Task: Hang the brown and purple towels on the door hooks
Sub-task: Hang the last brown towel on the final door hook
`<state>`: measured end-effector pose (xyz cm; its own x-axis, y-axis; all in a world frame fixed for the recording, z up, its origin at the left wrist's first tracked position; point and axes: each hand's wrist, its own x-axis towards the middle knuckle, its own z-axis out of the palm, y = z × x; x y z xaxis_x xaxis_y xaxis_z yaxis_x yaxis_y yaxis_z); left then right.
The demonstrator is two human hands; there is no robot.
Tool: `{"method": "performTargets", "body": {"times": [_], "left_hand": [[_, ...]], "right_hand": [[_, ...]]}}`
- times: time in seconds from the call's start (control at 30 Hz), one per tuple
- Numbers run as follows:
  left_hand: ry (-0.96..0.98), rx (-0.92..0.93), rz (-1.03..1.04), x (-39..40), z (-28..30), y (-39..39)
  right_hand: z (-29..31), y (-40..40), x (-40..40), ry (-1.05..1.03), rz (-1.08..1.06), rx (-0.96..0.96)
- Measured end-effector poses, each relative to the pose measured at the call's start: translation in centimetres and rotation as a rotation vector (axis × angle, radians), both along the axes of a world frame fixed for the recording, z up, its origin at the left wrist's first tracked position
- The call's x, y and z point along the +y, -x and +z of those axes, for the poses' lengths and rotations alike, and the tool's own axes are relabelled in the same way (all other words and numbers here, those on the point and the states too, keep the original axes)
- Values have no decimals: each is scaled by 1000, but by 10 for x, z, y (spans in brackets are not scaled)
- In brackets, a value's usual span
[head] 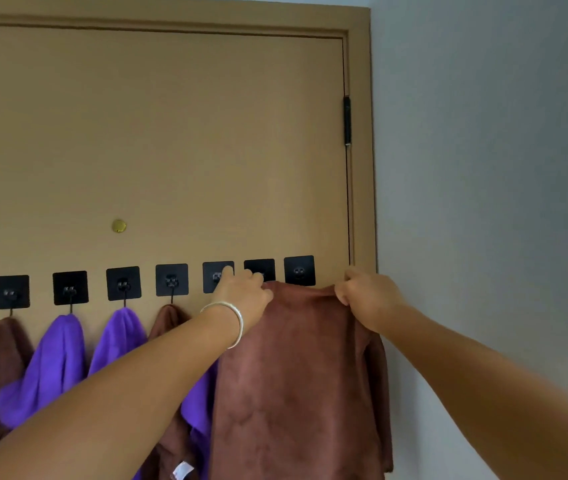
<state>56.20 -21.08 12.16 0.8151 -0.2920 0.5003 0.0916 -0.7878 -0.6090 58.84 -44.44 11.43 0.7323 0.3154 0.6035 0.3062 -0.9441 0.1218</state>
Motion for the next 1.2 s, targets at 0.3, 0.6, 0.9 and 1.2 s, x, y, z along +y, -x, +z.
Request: {"method": "performTargets", "body": {"times": [0.3, 0.6, 0.9, 1.2], "left_hand": [[99, 77, 37, -13, -2, -45], [-38, 198, 104, -27, -20, -62], [-132, 244, 71, -53, -60, -68], [-165, 279, -115, -37, -77, -57]], "right_hand": [[-5, -52, 5, 109, 22, -74], [-23, -77, 28, 141, 12, -50], [-71, -76, 44, 47, 55, 101], [-93, -82, 45, -125, 63, -13]]}}
